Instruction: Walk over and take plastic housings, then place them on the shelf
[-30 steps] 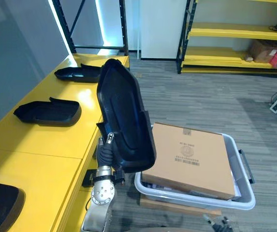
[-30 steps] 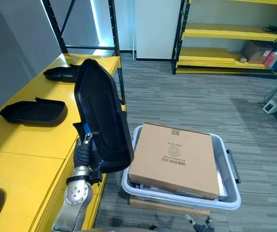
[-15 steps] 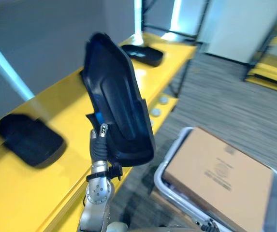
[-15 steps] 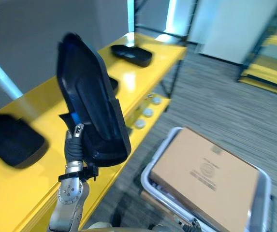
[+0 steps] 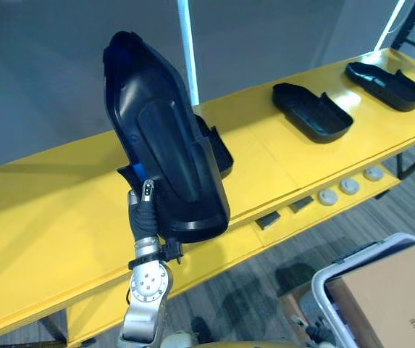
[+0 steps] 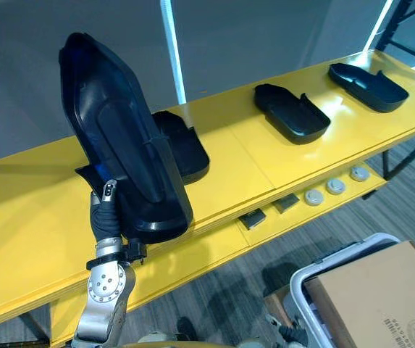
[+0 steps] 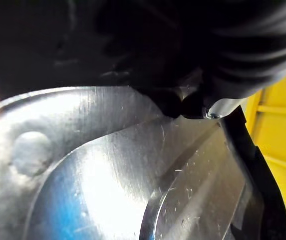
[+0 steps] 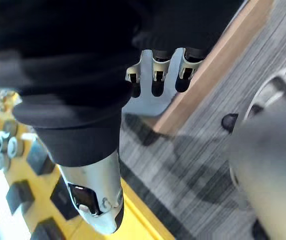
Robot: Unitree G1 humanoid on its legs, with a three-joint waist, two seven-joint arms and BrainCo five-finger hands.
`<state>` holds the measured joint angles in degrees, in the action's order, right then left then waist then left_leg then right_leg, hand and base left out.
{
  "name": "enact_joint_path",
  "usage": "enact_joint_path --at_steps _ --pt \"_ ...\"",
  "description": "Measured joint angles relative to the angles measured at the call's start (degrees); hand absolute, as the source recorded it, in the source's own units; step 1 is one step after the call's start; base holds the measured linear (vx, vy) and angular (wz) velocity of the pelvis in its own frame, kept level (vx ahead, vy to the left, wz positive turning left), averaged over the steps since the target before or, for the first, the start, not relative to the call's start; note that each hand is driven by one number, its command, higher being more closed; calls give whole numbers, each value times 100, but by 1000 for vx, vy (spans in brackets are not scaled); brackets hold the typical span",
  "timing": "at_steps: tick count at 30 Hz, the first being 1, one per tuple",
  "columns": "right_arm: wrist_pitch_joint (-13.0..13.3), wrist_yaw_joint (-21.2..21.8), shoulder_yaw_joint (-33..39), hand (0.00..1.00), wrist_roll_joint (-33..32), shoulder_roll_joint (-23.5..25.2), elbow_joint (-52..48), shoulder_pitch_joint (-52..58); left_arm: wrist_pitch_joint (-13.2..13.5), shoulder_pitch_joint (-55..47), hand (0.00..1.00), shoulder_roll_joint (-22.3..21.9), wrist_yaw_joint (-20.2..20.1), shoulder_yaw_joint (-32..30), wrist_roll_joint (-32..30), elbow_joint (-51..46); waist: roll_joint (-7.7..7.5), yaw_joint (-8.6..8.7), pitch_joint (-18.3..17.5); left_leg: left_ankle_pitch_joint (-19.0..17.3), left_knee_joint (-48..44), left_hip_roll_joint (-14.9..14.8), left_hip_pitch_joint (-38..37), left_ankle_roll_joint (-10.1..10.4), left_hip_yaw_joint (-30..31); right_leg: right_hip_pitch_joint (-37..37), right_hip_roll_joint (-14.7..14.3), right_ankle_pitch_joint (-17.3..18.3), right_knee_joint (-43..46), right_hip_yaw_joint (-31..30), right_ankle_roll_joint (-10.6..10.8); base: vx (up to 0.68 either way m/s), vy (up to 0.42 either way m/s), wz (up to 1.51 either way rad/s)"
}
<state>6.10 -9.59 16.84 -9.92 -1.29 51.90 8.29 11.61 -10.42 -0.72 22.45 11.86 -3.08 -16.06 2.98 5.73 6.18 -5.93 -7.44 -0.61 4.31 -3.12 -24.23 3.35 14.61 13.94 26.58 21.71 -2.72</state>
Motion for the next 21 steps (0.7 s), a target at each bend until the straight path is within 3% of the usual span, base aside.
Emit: enact_joint_path --at_steps 1,3,4,7,8,11,14,21 --pt "-1 -2 0 0 1 -8 -57 24 -1 70 100 31 1 12 -28 153 -38 -1 17 99 171 76 -39 38 168 243 -472 162 -53 -1012 120 -6 48 75" --pt "-12 -8 -66 0 -3 5 -95 178 -7 83 100 47 7 52 -44 296 -149 32 75 269 328 240 -55 -18 511 510 -976 239 -26 -2121 200 -2 5 105" --pt "-37 -11 -164 0 -26 45 -160 396 -23 70 100 44 7 111 -54 355 -249 52 129 265 333 376 -78 -24 696 545 -1059 280 47 -2464 320 39 -44 136" --pt "-131 -13 -256 0 -79 101 -379 764 -54 -18 100 20 7 138 -54 358 -393 -32 143 210 215 520 -93 -95 685 501 -830 128 -212 -2343 596 88 -71 97" --pt "-141 -11 -291 0 -77 105 -405 791 -56 -42 100 1 5 131 -55 357 -370 -31 139 187 164 493 -97 -95 684 437 -836 98 -276 -2291 628 131 -100 67" --pt "-145 -7 -456 0 -75 50 -652 794 -55 -186 100 -42 -115 150 -51 333 -305 -60 70 98 42 246 -107 -17 431 202 -892 -48 -669 -2011 581 104 -94 15" --pt "-98 0 -598 0 -73 109 -840 781 -70 -214 100 -38 -315 169 -48 334 -369 -106 7 27 22 80 -112 63 359 -38 -1023 -274 -1062 -1952 512 101 -96 -13" --pt "-79 -1 -568 0 -65 219 -840 926 -143 -222 100 -103 -504 244 -36 352 -463 -149 -184 44 8 63 -328 81 373 -458 -1043 -302 -1399 -1774 500 160 -35 7"
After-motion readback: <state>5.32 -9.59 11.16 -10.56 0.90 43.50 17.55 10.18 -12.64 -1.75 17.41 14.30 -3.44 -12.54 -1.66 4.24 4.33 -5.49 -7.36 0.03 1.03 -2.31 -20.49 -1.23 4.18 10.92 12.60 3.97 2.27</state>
